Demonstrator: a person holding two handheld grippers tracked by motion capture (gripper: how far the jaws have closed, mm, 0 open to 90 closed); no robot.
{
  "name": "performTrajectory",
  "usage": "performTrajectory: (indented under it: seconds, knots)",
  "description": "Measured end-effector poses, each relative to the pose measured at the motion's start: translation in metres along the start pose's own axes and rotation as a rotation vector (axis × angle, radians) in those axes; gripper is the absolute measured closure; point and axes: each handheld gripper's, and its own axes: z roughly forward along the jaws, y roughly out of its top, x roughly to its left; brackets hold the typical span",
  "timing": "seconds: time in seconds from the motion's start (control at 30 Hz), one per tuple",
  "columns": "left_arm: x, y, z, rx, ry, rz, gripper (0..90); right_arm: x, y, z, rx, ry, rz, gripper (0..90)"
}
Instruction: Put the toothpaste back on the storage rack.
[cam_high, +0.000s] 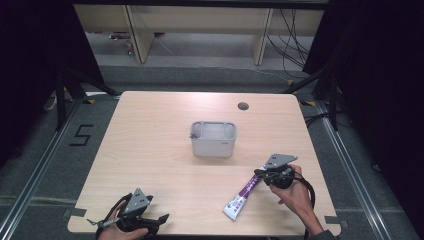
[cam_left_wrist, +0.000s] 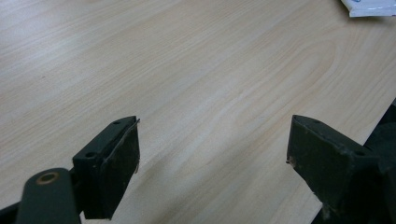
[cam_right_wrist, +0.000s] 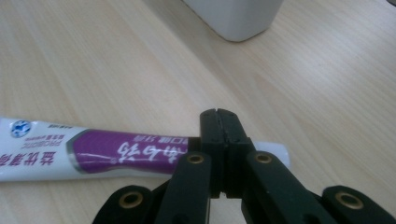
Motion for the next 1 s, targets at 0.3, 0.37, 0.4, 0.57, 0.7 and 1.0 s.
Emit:
performTrajectory:
  seconds: [0.3,0.37,0.4,0.57,0.7,1.0]
  knots:
    - [0.000,0.000,0.000,0.002,0.000,0.002,16.7,-0.012,0.013,0.017,0.025,-0.021,0.002,90.0]
    - [0.000,0.000,0.000,0.002,0.001,0.001,16.8,-0.015,0.013,0.023,0.035,-0.029,0.003,90.0]
    - [0.000,0.000,0.000,0.003,0.001,0.003,16.8,-0.015,0.013,0.024,0.049,-0.028,0.014,90.0]
    - [0.000,0.000,0.000,0.010,0.000,0.006,16.8,-0.020,0.012,0.028,0.060,-0.034,0.008,90.0]
    - [0.000,0.000,0.001,0.002,-0.002,0.007,16.8,-0.020,0.009,0.030,0.068,-0.047,0.003,90.0]
    - [-0.001,0.001,0.001,0.013,0.008,0.009,16.9,-0.019,0.001,0.022,0.082,-0.027,0.013,90.0]
